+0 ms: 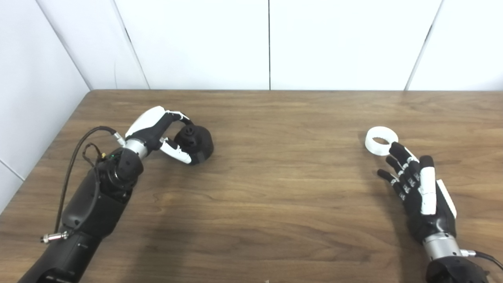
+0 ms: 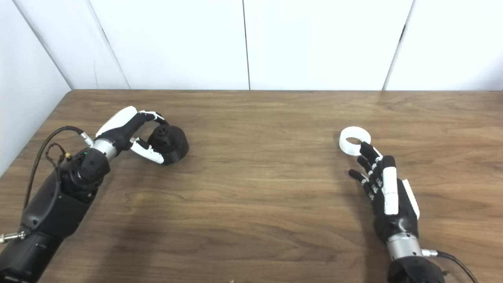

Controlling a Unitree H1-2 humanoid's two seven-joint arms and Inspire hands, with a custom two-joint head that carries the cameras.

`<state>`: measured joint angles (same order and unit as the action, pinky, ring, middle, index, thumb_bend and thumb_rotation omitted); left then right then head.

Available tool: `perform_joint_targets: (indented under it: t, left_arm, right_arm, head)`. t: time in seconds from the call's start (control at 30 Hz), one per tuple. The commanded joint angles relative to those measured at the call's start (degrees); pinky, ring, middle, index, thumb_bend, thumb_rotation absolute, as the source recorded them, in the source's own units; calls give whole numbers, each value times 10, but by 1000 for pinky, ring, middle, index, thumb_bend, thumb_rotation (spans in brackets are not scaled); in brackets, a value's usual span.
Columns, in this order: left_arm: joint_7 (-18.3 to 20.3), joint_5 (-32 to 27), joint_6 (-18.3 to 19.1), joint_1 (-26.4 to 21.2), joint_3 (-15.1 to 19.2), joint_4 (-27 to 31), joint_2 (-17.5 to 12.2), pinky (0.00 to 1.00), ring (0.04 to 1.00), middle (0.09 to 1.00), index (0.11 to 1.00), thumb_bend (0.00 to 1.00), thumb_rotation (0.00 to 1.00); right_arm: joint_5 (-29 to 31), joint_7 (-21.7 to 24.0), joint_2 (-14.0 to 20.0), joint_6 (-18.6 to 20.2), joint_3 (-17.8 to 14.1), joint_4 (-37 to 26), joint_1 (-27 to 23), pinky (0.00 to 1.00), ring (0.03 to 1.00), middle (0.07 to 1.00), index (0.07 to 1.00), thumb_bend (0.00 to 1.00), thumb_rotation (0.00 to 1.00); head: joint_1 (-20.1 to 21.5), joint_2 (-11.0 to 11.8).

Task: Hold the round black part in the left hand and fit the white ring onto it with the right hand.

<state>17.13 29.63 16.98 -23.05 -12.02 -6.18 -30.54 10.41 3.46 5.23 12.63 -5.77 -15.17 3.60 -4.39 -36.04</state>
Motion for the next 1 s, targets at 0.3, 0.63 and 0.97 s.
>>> perform_joint_targets:
  t: [0.3, 0.63, 0.97]
  left_arm:
    - [1, 16, -11, -5, -16, 38, -1, 860, 959, 890, 656, 901, 151]
    - [9, 21, -28, 11, -38, 73, 8, 852, 949, 880, 632, 907, 148]
    - [56, 37, -9, 26, -70, 126, 18, 873, 966, 900, 654, 882, 165]
  right_arm:
    - [1, 6, 2, -12, 2, -26, 11, 826, 935, 933, 885, 640, 1000]
    - [-4, 3, -1, -4, 4, -30, 14, 828, 940, 939, 893, 631, 1000]
    - [-9, 1, -3, 3, 7, -36, 15, 831, 939, 940, 896, 635, 1000]
  head:
    - [1, -4]
    - [3, -6]
    - [4, -9]
